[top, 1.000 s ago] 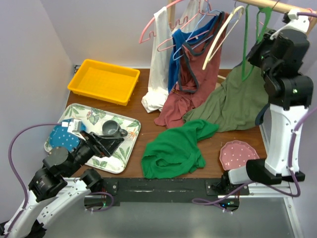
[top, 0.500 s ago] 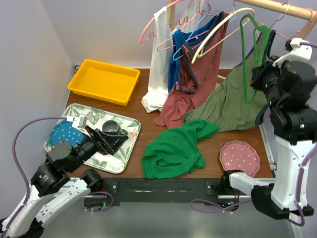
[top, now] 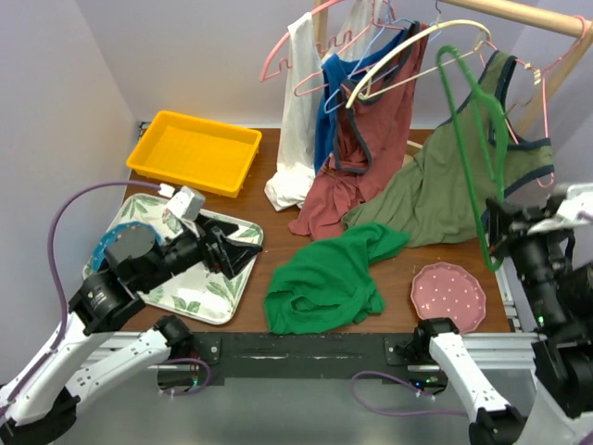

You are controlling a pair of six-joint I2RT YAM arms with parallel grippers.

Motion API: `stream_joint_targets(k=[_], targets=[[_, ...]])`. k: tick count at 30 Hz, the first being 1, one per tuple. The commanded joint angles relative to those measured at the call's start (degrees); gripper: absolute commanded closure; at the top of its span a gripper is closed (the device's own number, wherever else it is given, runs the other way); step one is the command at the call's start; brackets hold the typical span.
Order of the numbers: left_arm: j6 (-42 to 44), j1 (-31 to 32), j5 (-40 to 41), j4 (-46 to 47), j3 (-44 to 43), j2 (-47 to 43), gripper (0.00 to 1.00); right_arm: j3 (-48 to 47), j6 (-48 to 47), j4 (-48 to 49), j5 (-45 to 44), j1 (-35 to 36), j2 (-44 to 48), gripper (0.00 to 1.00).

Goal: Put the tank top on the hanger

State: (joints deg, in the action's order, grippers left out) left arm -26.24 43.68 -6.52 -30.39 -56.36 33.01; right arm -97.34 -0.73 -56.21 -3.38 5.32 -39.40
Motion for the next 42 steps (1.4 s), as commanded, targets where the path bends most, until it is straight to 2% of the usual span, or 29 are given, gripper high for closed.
stream_joint_targets(k=[1, 2, 5, 10, 11, 12, 17, 23, 30, 36, 41, 42], targets=[[16.2, 0.0, -6.1, 3.2, -5.4, 4.2, 0.05, 3.6, -14.6, -5.7, 16.0, 0.0, 2.3, 1.0], [17.8, 0.0, -6.9, 3.8, -6.1, 4.6, 0.05, 5.6, -16.0, -7.9, 21.8, 0.0, 3.0, 1.0], [22.9, 0.1, -10.3, 5.0, -7.7, 5.4, 0.05, 9.4, -24.0, -13.7, 31.3, -0.1, 4.2, 1.0], [29.0, 0.0, -15.0, 7.9, -5.0, 3.6, 0.04, 16.8, -42.8, -23.7, 43.0, -0.1, 2.9, 1.0], [29.3, 0.0, -15.4, 8.6, -4.3, 3.4, 0.04, 17.5, -49.3, -25.9, 45.0, -0.1, 2.0, 1.0], [29.5, 0.1, -16.9, 8.9, -2.9, 3.3, 0.04, 18.3, -51.9, -27.6, 48.8, 0.0, 1.2, 1.0], [29.1, 0.0, -21.0, 11.5, 2.2, 3.1, 0.04, 25.2, -58.0, -28.0, 56.5, 0.0, -0.9, 1.0], [30.7, 0.0, -23.6, 14.5, 5.0, 5.6, 0.04, 28.8, -62.1, -28.0, 60.4, 0.0, -2.1, 1.0], [37.0, 0.0, -34.0, 13.8, 4.9, 14.4, 0.07, 29.5, -63.3, -28.0, 62.1, 0.7, -3.6, 1.0], [38.9, 0.2, -35.8, 16.9, 6.2, 18.4, 0.11, 29.7, -63.4, -28.0, 62.5, 0.8, -3.5, 1.0], [37.5, 0.4, -37.9, 18.4, 7.0, 21.2, 0.25, 29.8, -63.5, -27.9, 63.4, 0.7, -4.5, 1.0], [37.4, 0.6, -38.0, 18.5, 7.3, 21.8, 0.31, 29.7, -63.4, -27.9, 63.5, 0.8, -4.6, 1.0]])
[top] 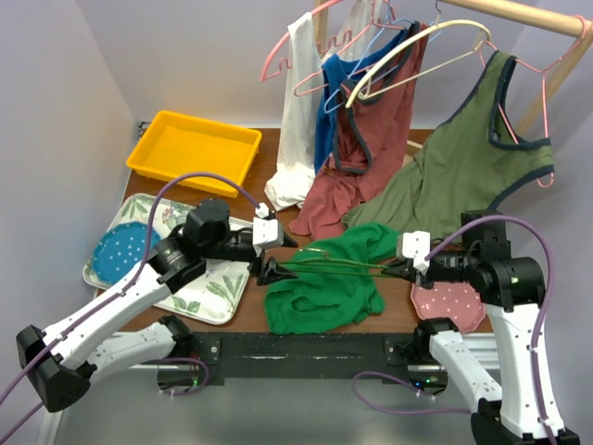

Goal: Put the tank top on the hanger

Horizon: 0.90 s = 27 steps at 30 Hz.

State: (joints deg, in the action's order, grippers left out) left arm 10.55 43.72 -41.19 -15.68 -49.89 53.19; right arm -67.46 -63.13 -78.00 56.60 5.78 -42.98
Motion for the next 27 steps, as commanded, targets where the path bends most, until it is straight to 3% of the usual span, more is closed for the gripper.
stream_joint_targets(k=[1, 2, 3, 5, 6, 10, 15, 22, 27], targets=[[0.4, 0.8, -3.3, 4.1, 1.0, 1.9, 0.39, -0.3, -0.9, -6.0, 3.5, 0.4, -1.5, 1.0], [-0.3, 0.9, -2.8, 4.3, 1.5, 2.1, 0.49, -0.4, -0.7, -6.0, 3.4, 0.4, -1.8, 1.0], [-0.7, 1.0, -2.3, 5.0, 1.5, 2.3, 0.74, -0.6, -0.6, -6.1, 3.3, 0.4, -2.1, 1.0], [-1.2, 1.4, -0.8, 5.7, 1.7, 2.4, 0.97, -0.7, 0.0, -6.0, 3.1, 0.5, -3.5, 1.0], [-1.8, 1.6, -0.2, 6.4, 1.6, 2.3, 1.0, -1.0, 0.2, -6.1, 2.9, 0.6, -4.2, 1.0], [-3.0, 4.5, 3.6, 8.6, 1.0, 2.6, 1.0, -1.7, 1.9, -6.1, 1.2, 1.9, -7.4, 0.69], [-2.8, 10.1, 9.8, 7.3, -2.9, 7.0, 1.0, -4.7, 4.9, -5.9, -2.0, 10.3, -13.0, 0.47], [-3.6, 11.8, 13.7, 7.8, -6.2, 11.3, 1.0, -8.7, 8.8, -3.2, -0.8, 12.9, -17.4, 0.46], [-5.4, 12.3, 15.5, 9.5, -7.9, 13.7, 1.0, -7.2, 10.2, -1.9, 1.1, 13.0, -17.3, 0.56]])
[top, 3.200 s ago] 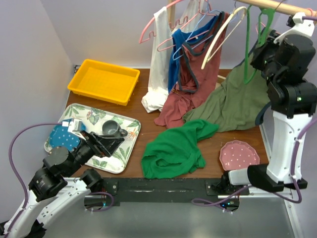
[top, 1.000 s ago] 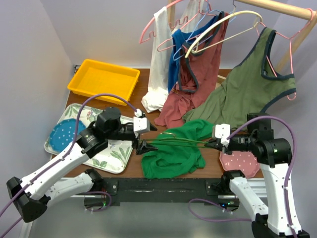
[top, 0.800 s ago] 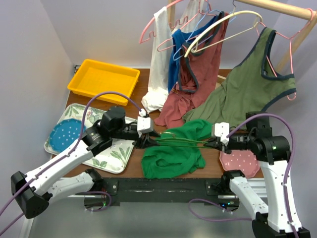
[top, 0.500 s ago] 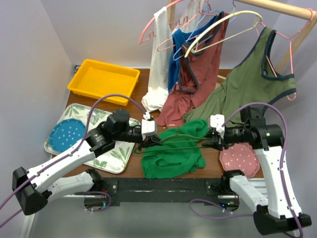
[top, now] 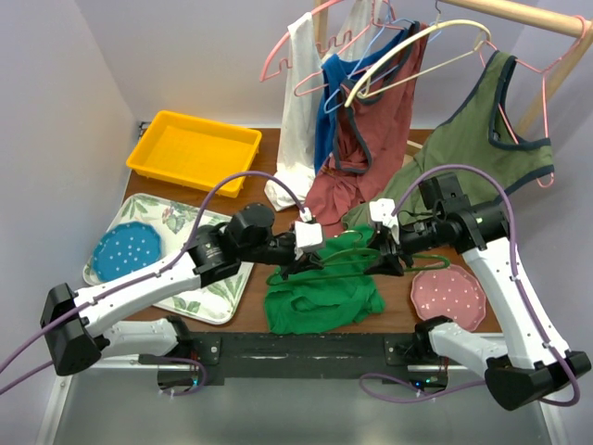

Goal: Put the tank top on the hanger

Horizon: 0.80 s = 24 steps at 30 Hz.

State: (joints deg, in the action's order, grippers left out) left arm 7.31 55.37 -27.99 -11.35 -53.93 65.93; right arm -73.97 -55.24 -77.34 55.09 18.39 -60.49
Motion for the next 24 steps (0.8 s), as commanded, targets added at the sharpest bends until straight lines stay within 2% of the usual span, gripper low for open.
stream_joint_targets(k=[1, 2, 3, 4, 7, 8, 9, 10, 11, 12, 14, 17, 20, 24], targets=[[-2.4, 0.7, 2.3, 5.7, -4.0, 1.4, 1.0, -0.5, 2.8, -2.4, 3.1, 0.3, 0.4, 0.58], [-3.1, 0.8, 2.3, 6.3, -4.1, 1.9, 1.0, -0.3, 2.9, -2.4, 3.2, 0.3, 0.4, 0.63], [-3.5, 0.9, 2.4, 7.6, -4.0, 2.0, 1.0, 0.1, 2.9, -2.3, 3.4, 0.3, 0.5, 0.83], [-4.0, 1.0, 2.6, 8.3, -3.7, 2.1, 1.0, 0.1, 2.9, -2.2, 3.3, 0.3, 0.5, 0.97], [-6.2, 1.1, 5.9, 9.7, -3.1, 1.7, 1.0, -0.4, 4.7, -1.3, 1.4, 0.3, 1.4, 1.0], [-8.8, 1.0, 9.6, 9.2, -3.0, 1.1, 0.89, -0.6, 5.8, -0.5, -2.1, 0.2, 1.7, 1.0], [-10.1, 0.9, 12.1, 7.0, -3.0, 0.8, 0.74, -1.8, 6.7, 0.9, -5.1, -0.3, 2.9, 1.0], [-11.3, 0.7, 14.6, 5.4, -2.8, 0.3, 0.56, -2.2, 8.6, 1.8, -7.9, -0.8, 3.5, 1.0], [-14.5, 0.6, 19.6, 2.4, -2.3, -0.9, 0.31, -3.0, 9.4, 2.7, -13.7, -1.5, 4.1, 1.0], [-16.6, 0.3, 21.8, 1.3, -1.6, -1.8, 0.25, -3.5, 9.9, 2.9, -15.8, -2.9, 5.5, 1.0], [-22.7, -1.3, 23.5, -0.5, 2.1, -5.3, 0.2, -3.4, 8.8, 2.3, -19.2, -4.1, 7.1, 1.0], [-30.7, -3.1, 22.3, -2.0, 8.8, -11.1, 0.18, -2.1, 7.8, 0.8, -20.1, -6.0, 9.9, 1.0], [-37.0, -3.1, 21.3, -4.2, 14.8, -15.5, 0.19, -1.0, 8.0, -0.2, -19.9, -7.8, 11.3, 1.0], [-43.4, -1.8, 22.1, -7.4, 19.5, -15.6, 0.23, 0.1, 8.8, 0.1, -18.4, -9.9, 11.5, 1.0]])
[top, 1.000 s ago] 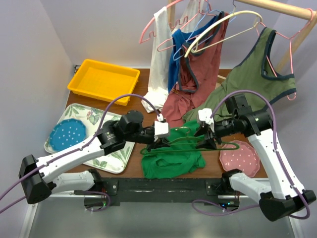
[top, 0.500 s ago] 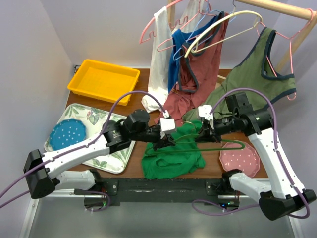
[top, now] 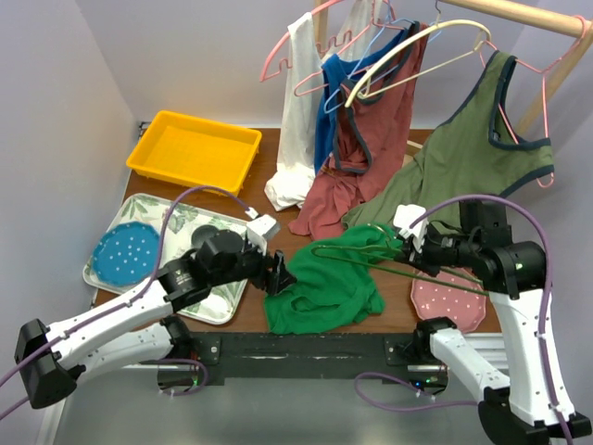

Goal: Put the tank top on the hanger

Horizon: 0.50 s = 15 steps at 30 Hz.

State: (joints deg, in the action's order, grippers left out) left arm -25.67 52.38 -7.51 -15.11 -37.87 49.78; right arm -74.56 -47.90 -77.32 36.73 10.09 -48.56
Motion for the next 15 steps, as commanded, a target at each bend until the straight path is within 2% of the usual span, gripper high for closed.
stream_joint_targets(k=[1, 7, 15], targets=[[-11.2, 2.7, 2.4, -4.4, 3.7, 2.1, 0.24, 0.8, 1.8, 0.1, 0.9, -2.1, -0.4, 1.0], [-14.2, 7.6, 12.3, -9.1, -1.1, 11.8, 0.33, 1.2, 1.3, -1.1, 2.9, -3.1, -0.6, 1.0], [-13.6, 11.2, 15.6, -10.6, -8.3, 25.1, 0.36, 2.1, -0.7, -3.3, 4.0, -3.2, -0.8, 1.0]])
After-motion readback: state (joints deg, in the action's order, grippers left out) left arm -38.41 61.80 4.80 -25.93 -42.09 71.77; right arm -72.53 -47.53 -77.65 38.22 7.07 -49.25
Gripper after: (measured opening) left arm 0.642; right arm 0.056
